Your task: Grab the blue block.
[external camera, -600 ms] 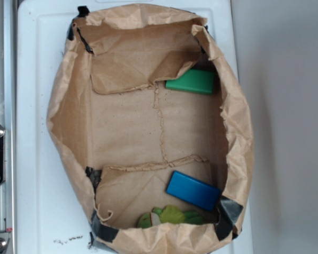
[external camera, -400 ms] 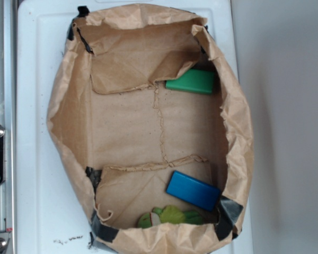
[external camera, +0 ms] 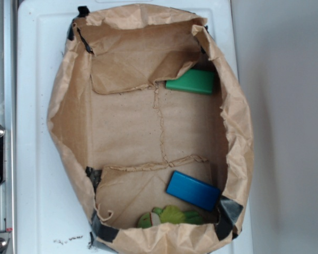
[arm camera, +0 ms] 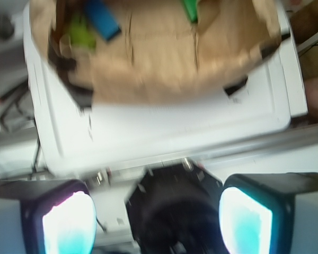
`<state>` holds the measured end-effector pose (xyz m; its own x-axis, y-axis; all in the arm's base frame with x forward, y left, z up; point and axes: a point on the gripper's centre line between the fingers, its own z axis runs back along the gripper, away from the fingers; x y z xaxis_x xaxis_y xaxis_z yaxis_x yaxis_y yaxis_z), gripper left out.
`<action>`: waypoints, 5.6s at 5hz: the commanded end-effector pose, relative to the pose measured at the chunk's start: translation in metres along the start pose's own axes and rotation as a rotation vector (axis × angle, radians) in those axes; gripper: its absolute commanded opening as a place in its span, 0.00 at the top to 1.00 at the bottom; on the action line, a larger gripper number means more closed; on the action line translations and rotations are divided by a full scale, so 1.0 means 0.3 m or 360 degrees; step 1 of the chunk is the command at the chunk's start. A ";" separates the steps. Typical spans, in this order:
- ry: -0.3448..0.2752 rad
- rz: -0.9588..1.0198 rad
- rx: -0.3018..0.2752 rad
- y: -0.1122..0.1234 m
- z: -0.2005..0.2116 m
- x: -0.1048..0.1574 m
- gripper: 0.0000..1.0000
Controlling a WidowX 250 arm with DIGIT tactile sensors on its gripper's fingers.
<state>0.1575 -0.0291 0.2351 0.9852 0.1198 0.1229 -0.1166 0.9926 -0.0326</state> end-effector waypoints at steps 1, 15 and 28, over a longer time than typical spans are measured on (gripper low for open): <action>-0.0181 -0.0144 0.0030 -0.081 -0.061 0.198 0.00; -0.0183 -0.0677 0.0082 0.042 -0.628 0.471 0.00; -0.0270 -0.0889 -0.0415 -0.273 -0.676 0.410 0.00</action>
<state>0.3152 -0.0771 0.0377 0.8864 -0.3472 0.3060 0.4065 0.9003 -0.1559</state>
